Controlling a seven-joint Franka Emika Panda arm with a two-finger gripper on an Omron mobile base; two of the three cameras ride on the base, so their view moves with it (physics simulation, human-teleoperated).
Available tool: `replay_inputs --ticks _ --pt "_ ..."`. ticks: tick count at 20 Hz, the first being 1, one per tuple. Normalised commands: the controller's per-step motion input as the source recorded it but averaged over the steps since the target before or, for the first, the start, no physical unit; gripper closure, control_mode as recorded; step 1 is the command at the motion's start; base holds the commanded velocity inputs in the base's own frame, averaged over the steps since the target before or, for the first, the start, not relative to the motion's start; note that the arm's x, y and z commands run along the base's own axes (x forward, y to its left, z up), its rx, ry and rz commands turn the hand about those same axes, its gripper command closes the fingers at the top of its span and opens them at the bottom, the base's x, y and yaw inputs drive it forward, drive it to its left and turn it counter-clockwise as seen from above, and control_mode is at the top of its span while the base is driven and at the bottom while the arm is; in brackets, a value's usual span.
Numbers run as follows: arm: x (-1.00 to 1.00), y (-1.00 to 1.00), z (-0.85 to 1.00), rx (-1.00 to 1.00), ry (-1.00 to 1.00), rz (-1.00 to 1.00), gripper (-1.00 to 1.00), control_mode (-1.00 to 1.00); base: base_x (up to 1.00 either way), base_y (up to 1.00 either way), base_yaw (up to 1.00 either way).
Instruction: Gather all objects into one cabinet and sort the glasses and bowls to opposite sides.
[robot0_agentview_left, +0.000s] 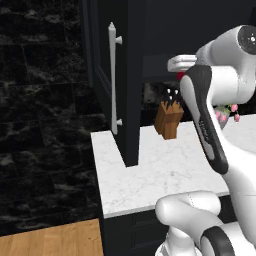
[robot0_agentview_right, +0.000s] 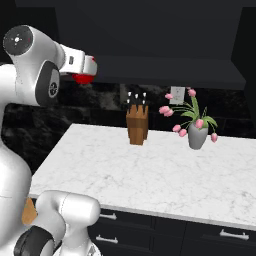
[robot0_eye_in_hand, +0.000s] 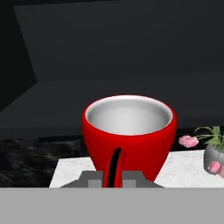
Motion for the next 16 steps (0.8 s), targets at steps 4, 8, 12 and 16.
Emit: replay_inputs --ticks 4,8,12,16 --pt "-1.0 0.03 0.08 -0.02 0.0 0.05 1.0 -1.0 0.0 0.0 0.0" --pt "-1.0 0.0 0.04 -0.01 0.01 0.03 1.0 -1.0 0.0 0.0 0.0" --pt "-0.92 -0.02 0.0 0.0 0.0 0.06 1.0 -1.0 0.0 0.0 0.0" --pt "-0.72 0.0 0.0 0.0 0.01 0.03 1.0 -1.0 0.0 0.0 0.0"
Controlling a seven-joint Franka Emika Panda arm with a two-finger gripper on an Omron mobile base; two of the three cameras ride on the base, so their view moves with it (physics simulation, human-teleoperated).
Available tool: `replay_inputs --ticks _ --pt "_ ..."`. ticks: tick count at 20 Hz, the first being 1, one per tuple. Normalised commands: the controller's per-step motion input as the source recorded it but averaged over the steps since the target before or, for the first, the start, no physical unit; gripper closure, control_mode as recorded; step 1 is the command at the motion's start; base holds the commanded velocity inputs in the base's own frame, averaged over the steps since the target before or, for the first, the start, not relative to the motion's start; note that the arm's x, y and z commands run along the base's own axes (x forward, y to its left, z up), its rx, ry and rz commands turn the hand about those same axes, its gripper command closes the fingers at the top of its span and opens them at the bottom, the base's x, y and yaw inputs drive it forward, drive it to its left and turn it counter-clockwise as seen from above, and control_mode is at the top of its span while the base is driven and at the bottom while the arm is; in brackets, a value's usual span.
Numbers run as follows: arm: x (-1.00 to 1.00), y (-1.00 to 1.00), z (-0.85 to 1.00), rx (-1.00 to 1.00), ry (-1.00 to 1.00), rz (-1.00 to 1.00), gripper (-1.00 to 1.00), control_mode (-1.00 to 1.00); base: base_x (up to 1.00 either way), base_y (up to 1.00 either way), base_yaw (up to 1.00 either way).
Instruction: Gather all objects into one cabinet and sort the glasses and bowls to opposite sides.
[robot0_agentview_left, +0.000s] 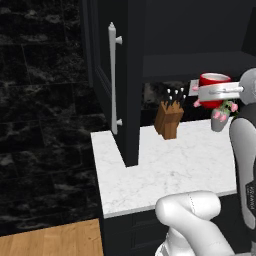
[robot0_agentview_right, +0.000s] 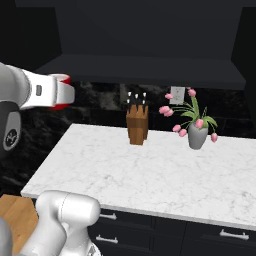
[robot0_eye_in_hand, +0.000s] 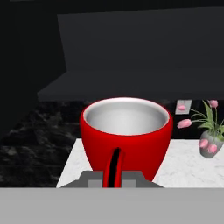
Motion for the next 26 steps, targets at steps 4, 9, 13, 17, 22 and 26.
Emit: replay_inputs --ticks 4,9,13,17,22,26 --pt "-0.44 0.04 0.0 0.0 0.0 0.05 1.0 -1.0 0.0 0.0 0.0" --pt "-0.07 0.1 0.0 0.0 0.0 0.03 1.0 -1.0 0.0 0.0 0.0" --pt "0.0 0.0 -0.04 0.0 0.01 0.02 1.0 -1.0 0.0 0.0 0.0" --pt "0.0 0.0 -0.13 0.0 0.0 0.03 1.0 -1.0 0.0 0.0 0.0" --pt "0.0 0.0 -0.08 0.0 0.0 0.03 1.0 -1.0 0.0 0.0 0.0" --pt "0.0 0.0 -0.05 0.0 0.0 0.0 1.0 -1.0 0.0 0.0 0.0"
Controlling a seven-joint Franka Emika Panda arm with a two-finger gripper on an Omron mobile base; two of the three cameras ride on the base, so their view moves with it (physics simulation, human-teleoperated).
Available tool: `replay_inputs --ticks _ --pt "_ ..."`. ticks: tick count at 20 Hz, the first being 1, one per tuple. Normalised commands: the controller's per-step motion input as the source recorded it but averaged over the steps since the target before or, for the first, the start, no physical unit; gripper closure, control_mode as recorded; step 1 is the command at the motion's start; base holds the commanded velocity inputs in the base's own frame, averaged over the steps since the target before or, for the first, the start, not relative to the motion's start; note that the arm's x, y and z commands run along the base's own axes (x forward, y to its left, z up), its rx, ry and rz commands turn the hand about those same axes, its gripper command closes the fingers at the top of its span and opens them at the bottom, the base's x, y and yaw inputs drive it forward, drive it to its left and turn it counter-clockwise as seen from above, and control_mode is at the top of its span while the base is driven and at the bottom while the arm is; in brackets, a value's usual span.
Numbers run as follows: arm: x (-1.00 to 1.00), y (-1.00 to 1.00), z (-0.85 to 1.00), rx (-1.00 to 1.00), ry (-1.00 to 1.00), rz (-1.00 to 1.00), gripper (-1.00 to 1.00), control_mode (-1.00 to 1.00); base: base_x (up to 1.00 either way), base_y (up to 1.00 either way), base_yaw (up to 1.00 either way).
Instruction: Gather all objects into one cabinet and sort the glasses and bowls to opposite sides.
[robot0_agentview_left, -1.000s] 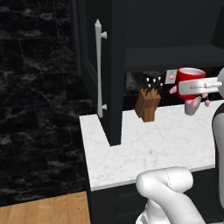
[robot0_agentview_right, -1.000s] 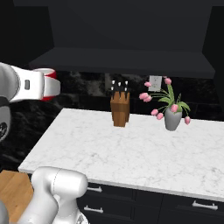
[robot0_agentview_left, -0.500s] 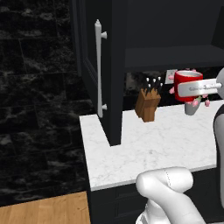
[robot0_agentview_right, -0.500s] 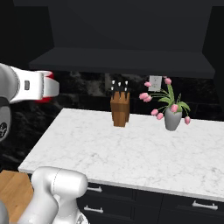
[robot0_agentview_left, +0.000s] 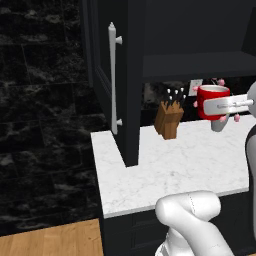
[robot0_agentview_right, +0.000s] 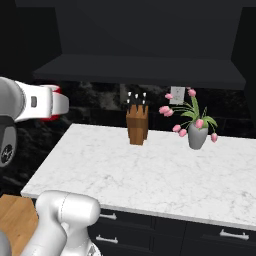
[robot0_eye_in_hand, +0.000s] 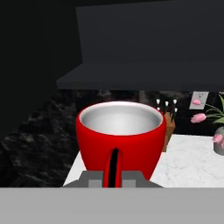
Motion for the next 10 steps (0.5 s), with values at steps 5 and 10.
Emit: replay_inputs --ticks 5,10 --pt "0.0 -0.02 0.0 0.0 0.0 -0.04 1.0 -1.0 0.0 0.0 0.0" --pt "0.0 -0.01 0.0 0.0 0.0 -0.06 1.0 -1.0 0.0 0.0 0.0"
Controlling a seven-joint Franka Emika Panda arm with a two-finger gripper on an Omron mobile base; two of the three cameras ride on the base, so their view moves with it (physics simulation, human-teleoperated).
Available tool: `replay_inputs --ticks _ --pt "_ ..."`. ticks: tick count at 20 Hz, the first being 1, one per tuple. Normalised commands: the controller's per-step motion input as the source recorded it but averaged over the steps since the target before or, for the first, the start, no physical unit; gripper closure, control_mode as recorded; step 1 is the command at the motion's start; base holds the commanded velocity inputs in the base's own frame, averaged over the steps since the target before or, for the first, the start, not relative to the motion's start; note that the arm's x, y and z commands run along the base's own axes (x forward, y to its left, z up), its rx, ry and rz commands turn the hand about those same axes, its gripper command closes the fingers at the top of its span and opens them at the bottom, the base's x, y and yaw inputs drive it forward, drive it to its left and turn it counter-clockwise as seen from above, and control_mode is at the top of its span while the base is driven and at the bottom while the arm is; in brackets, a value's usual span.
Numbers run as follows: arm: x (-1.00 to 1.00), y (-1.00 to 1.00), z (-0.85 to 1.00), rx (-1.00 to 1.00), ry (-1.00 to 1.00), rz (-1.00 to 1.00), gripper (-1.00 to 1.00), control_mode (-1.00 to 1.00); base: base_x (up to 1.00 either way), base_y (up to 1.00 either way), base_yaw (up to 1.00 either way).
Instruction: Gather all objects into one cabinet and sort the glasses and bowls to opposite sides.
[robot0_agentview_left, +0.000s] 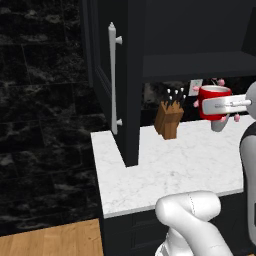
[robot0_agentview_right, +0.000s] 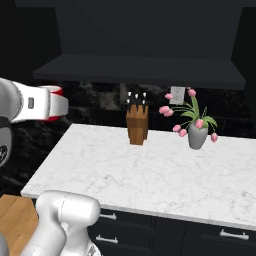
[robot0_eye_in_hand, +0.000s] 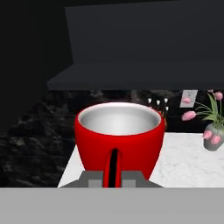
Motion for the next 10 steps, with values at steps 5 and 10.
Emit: replay_inputs --ticks 5,10 --pt "0.0 -0.08 -0.02 0.0 0.0 -0.02 1.0 1.0 -0.15 -0.17 0.0" --pt "0.0 0.0 0.0 0.0 0.0 0.0 1.0 1.0 -0.98 -0.72 -0.11"
